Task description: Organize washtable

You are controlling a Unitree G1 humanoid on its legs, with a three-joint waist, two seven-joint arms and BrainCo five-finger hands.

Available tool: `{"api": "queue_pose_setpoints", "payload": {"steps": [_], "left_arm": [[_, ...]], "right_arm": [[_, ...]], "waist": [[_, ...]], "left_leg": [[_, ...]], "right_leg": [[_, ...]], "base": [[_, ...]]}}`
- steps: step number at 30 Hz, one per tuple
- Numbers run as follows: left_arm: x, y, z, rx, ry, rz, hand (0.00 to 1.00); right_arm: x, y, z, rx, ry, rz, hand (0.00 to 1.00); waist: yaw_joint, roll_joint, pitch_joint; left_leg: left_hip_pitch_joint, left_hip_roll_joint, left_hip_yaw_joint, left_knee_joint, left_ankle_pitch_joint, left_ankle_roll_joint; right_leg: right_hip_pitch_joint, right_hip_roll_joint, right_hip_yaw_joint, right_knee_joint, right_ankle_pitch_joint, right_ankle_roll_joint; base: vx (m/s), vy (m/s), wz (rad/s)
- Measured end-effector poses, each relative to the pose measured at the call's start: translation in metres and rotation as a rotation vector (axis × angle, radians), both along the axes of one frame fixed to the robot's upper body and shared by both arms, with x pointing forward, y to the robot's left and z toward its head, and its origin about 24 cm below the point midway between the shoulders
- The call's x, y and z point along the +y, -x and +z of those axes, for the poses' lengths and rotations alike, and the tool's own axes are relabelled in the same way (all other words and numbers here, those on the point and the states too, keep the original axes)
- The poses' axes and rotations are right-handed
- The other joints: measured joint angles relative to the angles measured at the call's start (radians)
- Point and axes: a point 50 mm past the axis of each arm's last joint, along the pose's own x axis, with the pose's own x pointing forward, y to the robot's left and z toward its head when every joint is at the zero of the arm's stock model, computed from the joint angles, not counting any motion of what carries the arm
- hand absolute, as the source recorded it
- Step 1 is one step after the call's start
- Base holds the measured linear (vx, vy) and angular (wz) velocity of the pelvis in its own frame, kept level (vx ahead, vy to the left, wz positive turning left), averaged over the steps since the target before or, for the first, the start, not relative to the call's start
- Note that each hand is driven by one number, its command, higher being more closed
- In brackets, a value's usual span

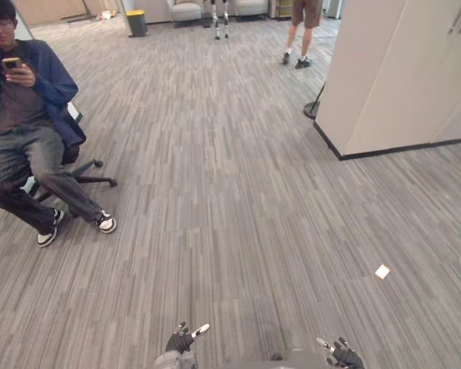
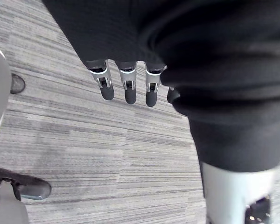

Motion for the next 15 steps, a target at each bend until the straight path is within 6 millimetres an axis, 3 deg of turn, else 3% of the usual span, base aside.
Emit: {"api": "queue_pose_setpoints", "payload": {"steps": [1,2,3,4,5,7,10,12,13,14,15], "left_arm": [[0.001,0.0,0.0,0.0,-0.004,0.0,0.0],[0.004,-0.002,0.001,-0.009,-0.011,0.005,0.0],[0.008,-0.004,0.003,-0.025,-0.014,0.036,0.0],[0.01,-0.004,0.003,-0.028,-0.017,0.045,0.0],[0.014,0.001,0.002,-0.015,-0.025,0.061,0.0],[0.025,0.009,0.002,-0.004,-0.044,0.098,0.0],[0.031,0.008,0.004,-0.012,-0.057,0.102,0.0],[0.031,0.007,0.004,-0.018,-0.059,0.106,0.0],[0.028,0.01,0.003,-0.007,-0.051,0.105,0.0],[0.028,0.011,0.002,-0.005,-0.041,0.126,0.0],[0.037,0.011,0.004,-0.007,-0.068,0.129,0.0]], "right_arm": [[0.001,0.001,0.0,0.002,-0.003,-0.007,0.0],[0.003,0.001,-0.001,0.002,-0.009,-0.008,0.0],[0.004,0.002,-0.001,0.002,-0.013,-0.004,0.0],[0.004,0.003,-0.001,0.005,-0.011,-0.004,0.0],[0.003,0.003,-0.001,0.009,-0.009,-0.004,0.0],[0.004,0.002,-0.001,0.006,-0.012,-0.013,0.0],[0.003,0.004,-0.002,0.007,-0.022,-0.079,0.0],[0.001,0.006,-0.002,0.012,-0.015,-0.088,0.0],[-0.006,0.009,-0.001,0.019,0.008,-0.088,0.0],[-0.001,0.011,-0.002,0.033,-0.003,-0.085,0.0],[0.01,0.013,-0.004,0.041,-0.031,-0.063,0.0]], "waist": [[0.001,0.001,-0.005],[0.002,-0.009,-0.003],[0.004,-0.005,-0.001],[0.007,-0.002,0.001],[0.011,0.001,0.002],[0.012,-0.012,0.01],[0.029,-0.016,0.018],[0.034,-0.014,0.021],[0.033,0.016,0.017],[0.034,0.011,0.025],[0.03,-0.047,0.019]], "left_leg": [[-0.028,0.004,-0.016,0.061,0.0,-0.002],[-0.122,0.017,-0.053,0.256,0.01,-0.029],[-0.249,0.031,-0.107,0.5,0.082,-0.108],[-0.303,0.034,-0.131,0.611,0.122,-0.122],[-0.387,0.035,-0.139,0.8,0.12,-0.112],[-0.488,0.03,-0.07,0.923,0.065,-0.033],[-0.568,0.031,0.027,0.808,0.016,0.036],[-0.573,0.031,0.07,0.568,0.02,0.041],[-0.536,0.03,0.074,0.307,0.071,0.033],[-0.522,0.007,0.078,0.269,0.087,0.036],[-0.492,-0.05,0.103,0.2,0.082,0.039]], "right_leg": [[0.013,0.002,-0.004,-0.013,-0.003,-0.002],[0.039,0.009,-0.01,-0.039,-0.001,-0.011],[0.072,0.018,-0.021,-0.064,0.001,-0.023],[0.091,0.024,-0.02,-0.078,0.002,-0.03],[0.136,0.029,-0.011,-0.105,0.001,-0.035],[0.226,0.019,0.021,-0.163,0.002,-0.034],[0.292,-0.01,0.075,-0.202,-0.002,-0.018],[0.323,-0.037,0.115,-0.218,-0.033,0.029],[0.332,-0.029,0.134,-0.206,-0.063,0.063],[0.338,-0.049,0.166,-0.19,-0.088,0.083],[0.331,-0.079,0.206,-0.218,-0.072,0.069]], "base": [[0.39,-0.203,0.25],[0.32,-0.144,0.18],[0.3,-0.117,0.1],[0.28,-0.029,-0.11],[0.29,0.033,-0.28],[0.33,0.073,-0.38],[0.25,0.156,-0.58],[0.27,0.313,-0.64],[0.28,0.297,-0.36],[0.3,0.249,-0.17],[0.22,0.15,0.03]]}}
